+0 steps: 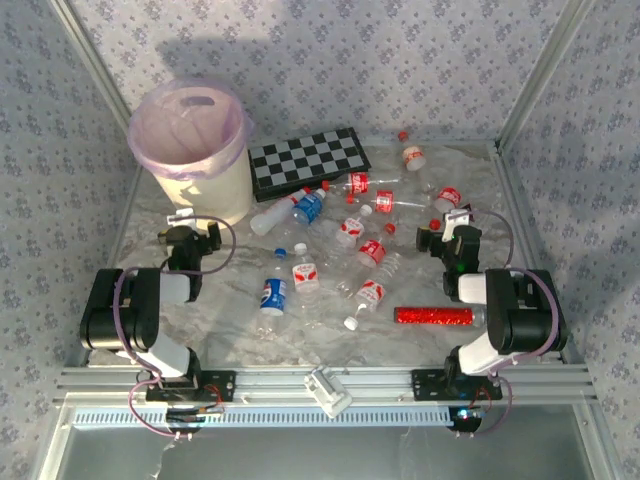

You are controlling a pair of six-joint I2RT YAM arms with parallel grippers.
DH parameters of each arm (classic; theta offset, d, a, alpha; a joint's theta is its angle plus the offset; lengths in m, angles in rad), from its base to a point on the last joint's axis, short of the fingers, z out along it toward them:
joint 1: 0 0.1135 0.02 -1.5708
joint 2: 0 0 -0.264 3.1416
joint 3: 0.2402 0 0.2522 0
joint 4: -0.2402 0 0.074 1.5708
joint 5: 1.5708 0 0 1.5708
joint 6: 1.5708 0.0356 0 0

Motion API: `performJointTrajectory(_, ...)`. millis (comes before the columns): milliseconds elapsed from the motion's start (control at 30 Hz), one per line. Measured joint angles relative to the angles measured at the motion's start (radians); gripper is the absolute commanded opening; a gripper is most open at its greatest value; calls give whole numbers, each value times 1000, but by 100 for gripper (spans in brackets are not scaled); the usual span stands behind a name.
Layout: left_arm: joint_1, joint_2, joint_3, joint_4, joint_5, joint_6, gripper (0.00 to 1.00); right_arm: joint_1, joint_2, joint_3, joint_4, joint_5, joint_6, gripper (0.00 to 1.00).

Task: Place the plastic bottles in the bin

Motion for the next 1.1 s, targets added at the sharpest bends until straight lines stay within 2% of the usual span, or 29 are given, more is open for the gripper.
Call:
performJointTrajectory(600,0,0,0,0,1,0,100,-2,0,0,0,-2,0,100)
performJointTrajectory(900,7,0,1,-7,40,4,100,-12,0,0,0,-16,0,100)
performJointTrajectory(1000,7,-18,21,-95,57,8,100,-15,-11,16,-52,-16,1,100)
performJointTrajectory(1100,-8,-104,75,-243,53,15,100,-21,-83,82,-221,-19,9,100)
